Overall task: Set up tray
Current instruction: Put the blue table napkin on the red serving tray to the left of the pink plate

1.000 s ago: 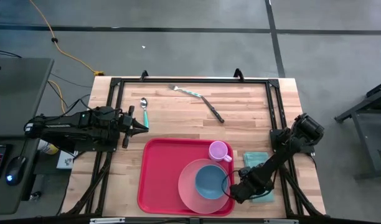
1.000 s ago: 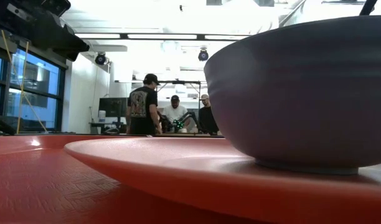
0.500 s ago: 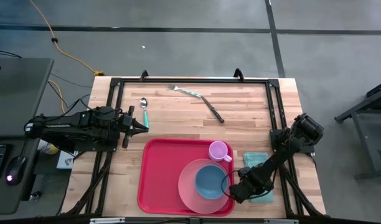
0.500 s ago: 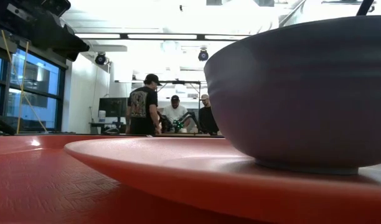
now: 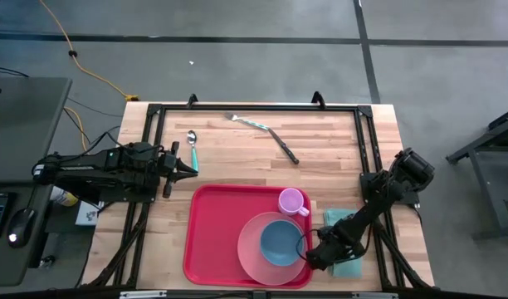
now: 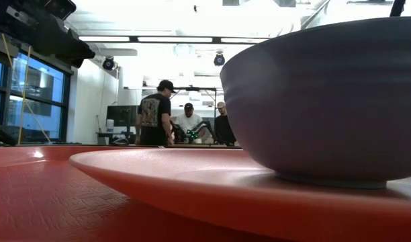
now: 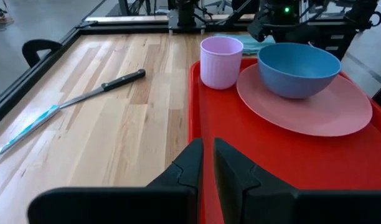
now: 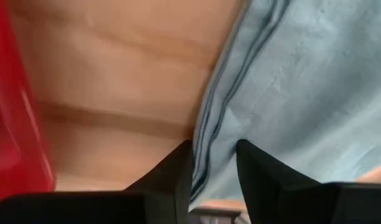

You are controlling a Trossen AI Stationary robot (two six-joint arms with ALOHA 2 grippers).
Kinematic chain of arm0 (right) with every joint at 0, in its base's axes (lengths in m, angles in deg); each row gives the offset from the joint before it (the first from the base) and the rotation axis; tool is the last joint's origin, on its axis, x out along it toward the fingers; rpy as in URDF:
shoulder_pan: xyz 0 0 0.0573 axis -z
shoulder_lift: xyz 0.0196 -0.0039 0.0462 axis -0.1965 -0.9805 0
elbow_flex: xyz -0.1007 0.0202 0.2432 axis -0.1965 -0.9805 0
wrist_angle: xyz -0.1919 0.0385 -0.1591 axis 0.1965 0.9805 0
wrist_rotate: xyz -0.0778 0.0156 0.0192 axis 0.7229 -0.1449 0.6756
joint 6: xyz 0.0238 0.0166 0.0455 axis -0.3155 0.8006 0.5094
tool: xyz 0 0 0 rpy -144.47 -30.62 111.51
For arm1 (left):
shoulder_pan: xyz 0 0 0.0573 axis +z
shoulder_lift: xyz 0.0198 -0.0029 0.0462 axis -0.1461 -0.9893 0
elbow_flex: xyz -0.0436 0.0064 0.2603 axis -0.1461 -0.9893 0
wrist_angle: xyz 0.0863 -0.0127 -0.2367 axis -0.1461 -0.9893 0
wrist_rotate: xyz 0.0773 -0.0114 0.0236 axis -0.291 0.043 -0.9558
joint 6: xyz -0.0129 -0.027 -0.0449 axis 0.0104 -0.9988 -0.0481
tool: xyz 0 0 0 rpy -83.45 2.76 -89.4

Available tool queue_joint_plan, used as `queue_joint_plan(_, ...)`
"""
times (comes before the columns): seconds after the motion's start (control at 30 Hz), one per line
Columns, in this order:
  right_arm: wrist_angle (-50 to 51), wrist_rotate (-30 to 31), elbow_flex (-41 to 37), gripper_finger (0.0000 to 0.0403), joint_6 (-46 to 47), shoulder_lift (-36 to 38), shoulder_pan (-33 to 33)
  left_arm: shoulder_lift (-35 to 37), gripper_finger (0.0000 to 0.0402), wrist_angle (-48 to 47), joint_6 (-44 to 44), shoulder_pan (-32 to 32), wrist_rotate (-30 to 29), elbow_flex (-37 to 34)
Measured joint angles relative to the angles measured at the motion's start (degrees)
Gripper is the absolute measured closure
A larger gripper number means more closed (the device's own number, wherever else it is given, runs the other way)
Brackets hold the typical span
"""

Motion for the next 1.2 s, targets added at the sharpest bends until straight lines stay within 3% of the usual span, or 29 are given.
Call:
queue_joint_plan(0.33, 0.2, -0.1, -0.7, 0.0396, -2.2, 0.0, 1.0, 0.0, 0.0334, 0.2, 0.0, 0.0, -0.2, 0.0)
queue_joint_plan(0.7, -0.9, 2.5, -0.7, 0.0402, -4.1, 1.5, 0.9, 0.0, 0.0334, 0.2, 1.0, 0.0, -0.5, 0.0)
queue_joint_plan(0.93, 13.1, 10.9, 3.7, 0.0403, -5.9, 5.3, 1.1, 0.0, 0.0334, 0.6, 1.0, 0.0, -0.5, 0.0)
queue_joint_plan(1.2, 26.3, 15.5, 11.1, 0.0403, -8.2, 8.9, 1.6, 0.0, 0.0334, 0.8, 0.9, 0.0, -0.5, 0.0)
